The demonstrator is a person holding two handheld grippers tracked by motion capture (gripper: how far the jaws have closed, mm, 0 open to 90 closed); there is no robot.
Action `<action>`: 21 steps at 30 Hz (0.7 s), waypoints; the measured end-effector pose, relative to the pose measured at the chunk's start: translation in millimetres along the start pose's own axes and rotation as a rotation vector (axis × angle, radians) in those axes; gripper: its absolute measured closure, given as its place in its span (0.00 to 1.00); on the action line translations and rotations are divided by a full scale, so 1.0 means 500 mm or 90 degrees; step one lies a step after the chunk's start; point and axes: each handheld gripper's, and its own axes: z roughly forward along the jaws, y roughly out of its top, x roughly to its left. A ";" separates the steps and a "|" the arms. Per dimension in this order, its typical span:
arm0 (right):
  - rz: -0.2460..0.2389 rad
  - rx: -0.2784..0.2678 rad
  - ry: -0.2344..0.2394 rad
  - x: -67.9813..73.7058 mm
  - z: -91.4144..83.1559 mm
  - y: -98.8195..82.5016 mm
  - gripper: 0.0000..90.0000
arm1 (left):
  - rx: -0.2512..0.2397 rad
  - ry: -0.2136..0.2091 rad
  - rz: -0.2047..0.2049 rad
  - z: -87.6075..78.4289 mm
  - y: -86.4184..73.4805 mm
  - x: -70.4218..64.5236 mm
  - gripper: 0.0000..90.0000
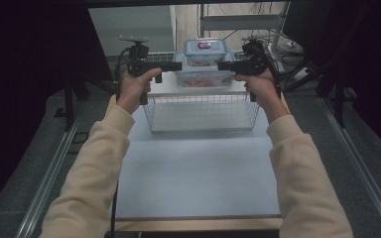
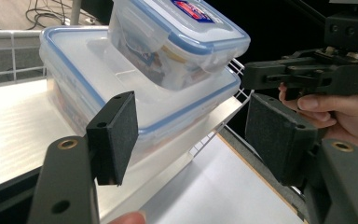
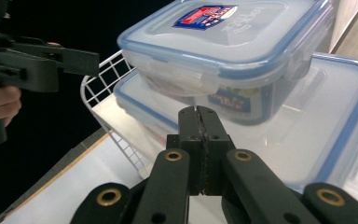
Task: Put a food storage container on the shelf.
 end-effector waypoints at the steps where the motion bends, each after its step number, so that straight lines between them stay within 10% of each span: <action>1: -0.001 -0.004 0.006 0.002 -0.007 -0.004 0.99 | -0.002 0.000 0.000 -0.003 -0.004 -0.001 0.37; 21: -0.006 -0.022 0.110 0.019 -0.112 -0.199 0.97 | -0.018 -0.054 0.020 -0.072 -0.183 -0.040 0.37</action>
